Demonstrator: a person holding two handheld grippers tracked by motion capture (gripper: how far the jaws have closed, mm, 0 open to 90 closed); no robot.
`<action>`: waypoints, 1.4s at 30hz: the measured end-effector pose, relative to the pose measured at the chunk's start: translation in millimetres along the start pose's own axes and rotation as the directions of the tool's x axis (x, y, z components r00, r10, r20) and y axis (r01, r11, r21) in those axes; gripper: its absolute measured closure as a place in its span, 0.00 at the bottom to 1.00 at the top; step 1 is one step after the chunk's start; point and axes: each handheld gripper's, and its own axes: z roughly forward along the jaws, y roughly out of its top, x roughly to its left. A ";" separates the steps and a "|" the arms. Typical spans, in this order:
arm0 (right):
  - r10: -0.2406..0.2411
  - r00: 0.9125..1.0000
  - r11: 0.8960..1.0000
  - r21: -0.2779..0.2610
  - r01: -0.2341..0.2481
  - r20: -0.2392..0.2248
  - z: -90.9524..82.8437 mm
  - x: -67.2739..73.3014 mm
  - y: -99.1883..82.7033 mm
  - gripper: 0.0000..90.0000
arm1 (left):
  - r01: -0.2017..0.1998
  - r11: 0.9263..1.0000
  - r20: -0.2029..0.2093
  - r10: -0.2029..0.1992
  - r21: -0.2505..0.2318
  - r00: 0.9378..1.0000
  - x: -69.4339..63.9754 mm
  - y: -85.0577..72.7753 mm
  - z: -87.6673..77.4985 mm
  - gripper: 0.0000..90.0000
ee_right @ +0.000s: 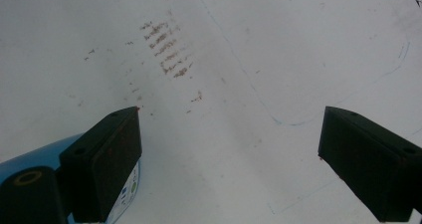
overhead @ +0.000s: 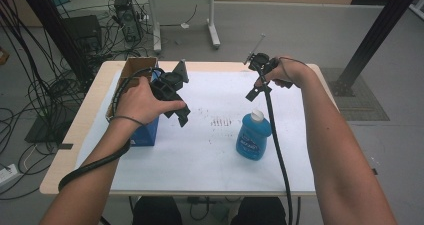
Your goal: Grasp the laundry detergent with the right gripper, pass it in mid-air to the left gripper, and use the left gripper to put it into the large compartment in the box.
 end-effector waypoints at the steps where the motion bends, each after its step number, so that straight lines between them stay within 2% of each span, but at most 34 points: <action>1: -0.002 1.000 1.000 0.000 0.002 0.000 0.2 -0.1 0.2 0.10 | 0.000 1.000 0.000 0.000 0.001 1.000 0.0 0.2 -0.1 0.09; 9: -0.017 1.000 1.000 0.005 0.017 0.014 -2.0 2.7 2.1 0.10 | 0.002 1.000 -0.001 -0.002 -0.004 1.000 1.3 0.8 -2.6 0.09; 18: -0.015 0.999 1.000 -0.005 0.015 0.029 -7.4 5.4 -4.6 0.10 | 0.002 1.000 -0.002 -0.002 -0.001 1.000 0.5 2.1 0.8 0.09; 27: 0.016 0.999 1.000 -0.014 -0.015 0.052 -18.6 4.9 -26.9 0.10 | -0.007 1.000 0.000 0.007 0.002 1.000 -2.8 3.8 3.8 0.09; 32: 0.011 0.998 1.000 -0.013 -0.011 0.068 -21.4 9.0 -34.4 0.10 | -0.009 1.000 -0.001 0.009 0.005 1.000 -4.4 3.9 3.8 0.09; 42: 0.018 0.996 1.000 -0.023 -0.016 0.091 -29.2 16.4 -60.9 0.10 | -0.012 1.000 0.004 0.012 0.004 1.000 -5.9 0.3 4.2 0.09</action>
